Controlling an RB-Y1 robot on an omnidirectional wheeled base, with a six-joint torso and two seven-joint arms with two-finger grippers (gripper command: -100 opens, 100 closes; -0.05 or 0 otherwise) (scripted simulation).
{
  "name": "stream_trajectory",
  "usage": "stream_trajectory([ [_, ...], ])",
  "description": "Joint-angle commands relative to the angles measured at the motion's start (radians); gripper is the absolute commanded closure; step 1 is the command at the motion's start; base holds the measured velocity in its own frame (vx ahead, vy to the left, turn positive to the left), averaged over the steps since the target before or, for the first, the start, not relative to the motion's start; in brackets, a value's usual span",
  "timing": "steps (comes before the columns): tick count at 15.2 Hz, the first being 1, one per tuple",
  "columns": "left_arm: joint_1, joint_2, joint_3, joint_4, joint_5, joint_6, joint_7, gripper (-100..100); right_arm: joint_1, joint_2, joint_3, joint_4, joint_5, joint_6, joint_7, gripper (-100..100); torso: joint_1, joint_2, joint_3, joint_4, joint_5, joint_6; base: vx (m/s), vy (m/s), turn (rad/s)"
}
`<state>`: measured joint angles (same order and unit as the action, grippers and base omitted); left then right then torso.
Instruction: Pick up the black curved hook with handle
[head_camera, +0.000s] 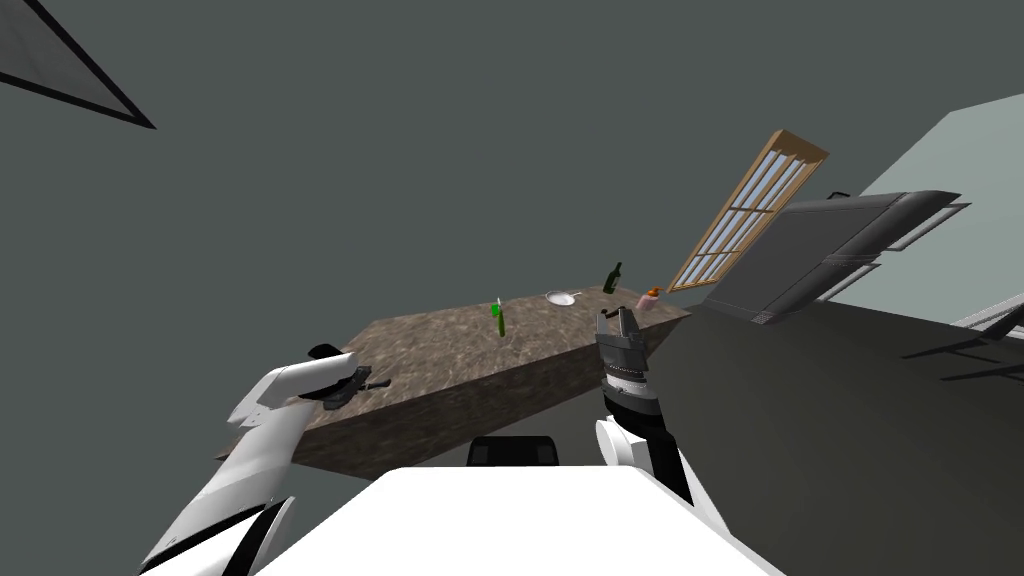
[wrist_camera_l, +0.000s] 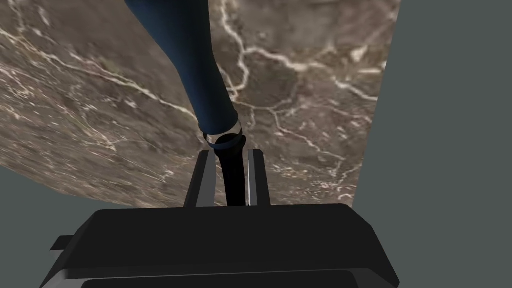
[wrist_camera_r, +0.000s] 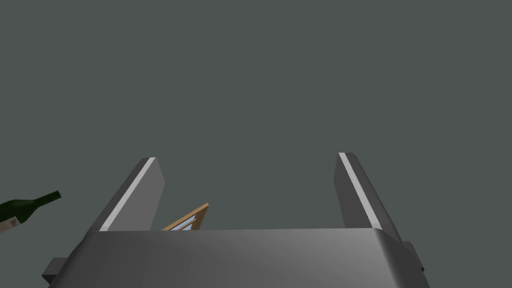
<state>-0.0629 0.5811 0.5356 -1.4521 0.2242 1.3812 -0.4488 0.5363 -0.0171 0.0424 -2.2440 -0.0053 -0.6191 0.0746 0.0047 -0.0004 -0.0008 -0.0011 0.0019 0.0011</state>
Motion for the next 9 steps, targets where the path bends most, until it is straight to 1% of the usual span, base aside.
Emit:
stream_trajectory([
  [1, 0.013, 0.003, -0.015, -0.028, 0.006, 0.017, 0.024, 100, 0.000, 0.000, 0.000, 0.000, 0.000, 0.000, 0.000, 0, 0.000, 0.000, 0.000, 0.000, 0.000, 0.000, -0.009, 0.034, -0.011],
  [3, 0.039, 0.010, -0.054, -0.083, 0.017, 0.048, 0.076, 100, 0.000, 0.000, 0.000, 0.000, 0.000, 0.000, 0.000, 0, -0.001, 0.000, 0.000, 0.000, 0.000, 0.000, -0.010, 0.040, -0.016],
  [4, 0.039, 0.010, -0.054, -0.088, 0.017, 0.048, 0.079, 100, 0.000, 0.000, 0.000, 0.000, 0.000, 0.000, 0.000, 0, -0.001, 0.000, 0.000, 0.000, 0.000, 0.000, -0.010, 0.048, -0.022],
  [6, 0.066, 0.017, -0.092, -0.145, 0.029, 0.080, 0.130, 100, 0.000, 0.000, 0.000, 0.000, 0.000, 0.000, 0.000, 0, -0.001, 0.000, 0.000, 0.000, 0.000, 0.001, -0.016, 0.047, -0.023],
  [7, 0.066, 0.017, -0.092, -0.147, 0.029, 0.080, 0.134, 100, 0.000, 0.000, 0.000, 0.000, 0.000, 0.000, 0.000, 0, 0.000, 0.000, 0.000, 0.000, 0.000, 0.001, -0.013, 0.049, -0.017],
  [8, 0.079, 0.020, -0.112, -0.177, 0.034, 0.096, 0.162, 100, 0.000, 0.000, 0.000, 0.000, 0.000, 0.000, 0.000, 0, 0.000, 0.000, 0.000, 0.000, 0.000, 0.001, -0.013, 0.042, -0.014],
  [9, 0.069, 0.017, -0.094, -0.152, 0.029, 0.081, 0.135, 100, 0.000, 0.000, 0.000, 0.000, 0.000, 0.000, 0.000, 0, -0.001, 0.000, 0.000, 0.000, 0.000, 0.001, -0.009, 0.024, -0.012],
])
